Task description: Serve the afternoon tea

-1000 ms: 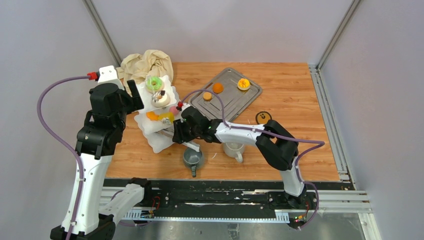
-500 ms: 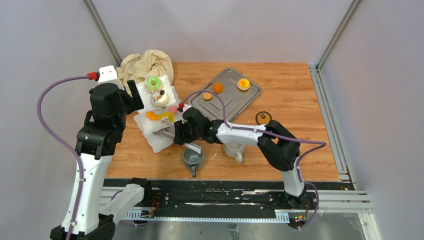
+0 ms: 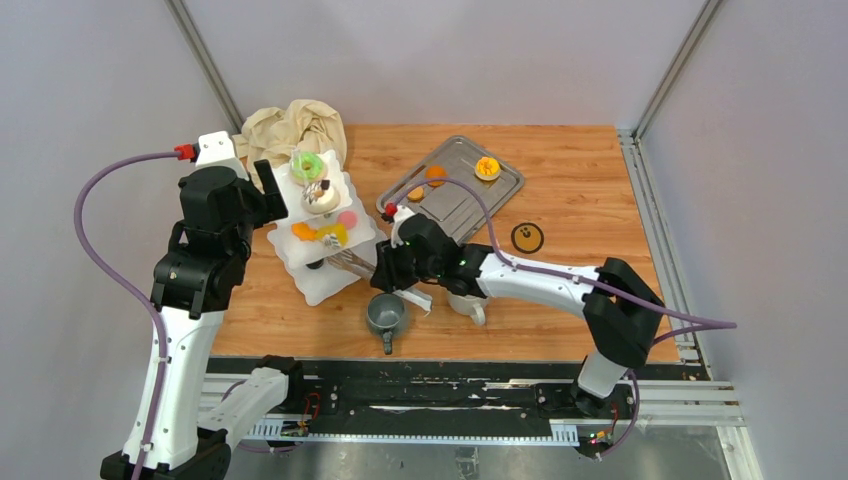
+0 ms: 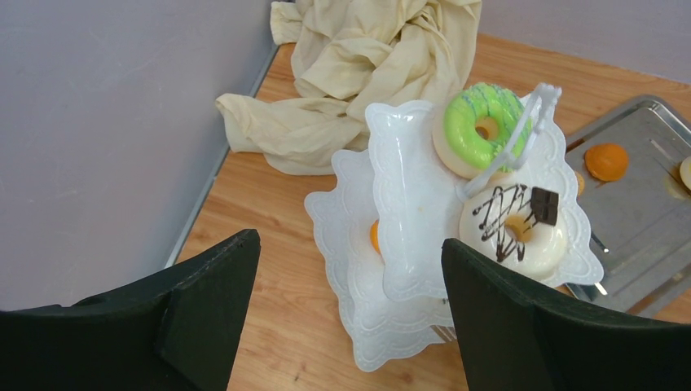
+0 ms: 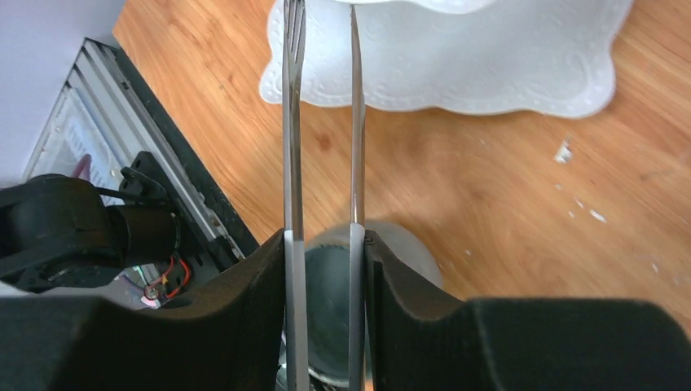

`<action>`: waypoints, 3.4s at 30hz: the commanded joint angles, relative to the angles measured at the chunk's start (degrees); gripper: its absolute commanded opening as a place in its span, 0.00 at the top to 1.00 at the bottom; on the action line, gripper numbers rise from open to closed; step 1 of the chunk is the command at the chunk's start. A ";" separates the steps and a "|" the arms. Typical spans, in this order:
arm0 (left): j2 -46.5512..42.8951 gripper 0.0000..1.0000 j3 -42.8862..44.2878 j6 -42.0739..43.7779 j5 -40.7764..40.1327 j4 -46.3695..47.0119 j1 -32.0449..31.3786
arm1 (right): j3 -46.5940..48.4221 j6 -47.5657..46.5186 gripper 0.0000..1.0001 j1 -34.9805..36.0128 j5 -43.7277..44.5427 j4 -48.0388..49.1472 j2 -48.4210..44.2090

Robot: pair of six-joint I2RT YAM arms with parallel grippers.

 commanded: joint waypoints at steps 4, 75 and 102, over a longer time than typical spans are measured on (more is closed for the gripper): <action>-0.12 0.13 1.18 0.10 0.47 1.22 -0.43 | -8.51 -4.25 0.68 -7.35 2.54 -2.65 -9.38; 0.43 0.13 1.52 1.65 -4.51 2.50 -0.40 | 19.79 -25.51 0.81 -18.57 -6.92 -11.30 10.50; 2.15 0.13 3.41 2.51 -4.56 1.13 -0.44 | 33.88 -27.02 0.79 -12.54 -15.66 -7.00 28.03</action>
